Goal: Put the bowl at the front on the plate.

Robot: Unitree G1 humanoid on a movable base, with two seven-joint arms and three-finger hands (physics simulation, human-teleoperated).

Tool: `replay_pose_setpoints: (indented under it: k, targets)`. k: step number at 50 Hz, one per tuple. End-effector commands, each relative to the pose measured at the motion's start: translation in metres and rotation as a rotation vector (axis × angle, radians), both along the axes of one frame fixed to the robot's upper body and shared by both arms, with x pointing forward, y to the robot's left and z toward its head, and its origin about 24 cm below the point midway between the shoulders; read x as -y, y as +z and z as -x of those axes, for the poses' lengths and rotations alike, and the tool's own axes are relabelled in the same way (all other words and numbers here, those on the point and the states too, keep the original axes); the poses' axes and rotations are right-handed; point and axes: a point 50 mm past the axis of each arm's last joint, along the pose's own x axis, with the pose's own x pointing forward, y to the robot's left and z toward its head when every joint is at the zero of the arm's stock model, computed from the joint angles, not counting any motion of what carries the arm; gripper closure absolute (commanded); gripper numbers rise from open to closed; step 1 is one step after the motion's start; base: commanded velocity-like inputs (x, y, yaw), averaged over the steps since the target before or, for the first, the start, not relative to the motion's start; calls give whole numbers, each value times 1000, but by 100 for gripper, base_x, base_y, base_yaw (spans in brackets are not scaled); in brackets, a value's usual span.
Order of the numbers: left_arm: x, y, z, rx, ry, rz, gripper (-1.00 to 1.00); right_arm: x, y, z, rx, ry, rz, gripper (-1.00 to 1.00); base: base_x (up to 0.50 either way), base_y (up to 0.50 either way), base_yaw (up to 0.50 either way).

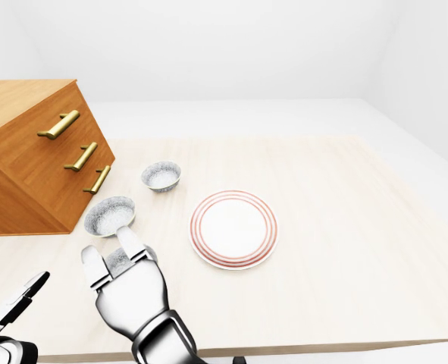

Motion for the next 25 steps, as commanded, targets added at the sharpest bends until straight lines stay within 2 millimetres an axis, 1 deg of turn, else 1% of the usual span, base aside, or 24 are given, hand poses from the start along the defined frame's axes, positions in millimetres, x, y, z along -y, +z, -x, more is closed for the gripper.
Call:
replay_pose_setpoints:
  k: [1, 7, 12, 18, 25]
  targets:
    - [0, 4, 2, 35, 8, 13, -100, -9, -15, 6, -34, 48, 15, -100, 0, 0, 0]
    - [0, 2, 1, 29, 6, 18, -100, -10, -17, 8, -41, 55, 23, -100, 0, 0, 0]
    - [0, 4, 3, 39, 11, 15, -100, -12, -26, 12, -68, 77, 10, -100, 0, 0, 0]
    - [0, 0, 0, 24, 6, 24, -100, -14, -31, 15, -84, 91, 10, -100, 0, 0, 0]
    - [0, 0, 0, 24, 3, 23, -100, -17, -36, 16, -108, 105, -17, -100, 0, 0, 0]
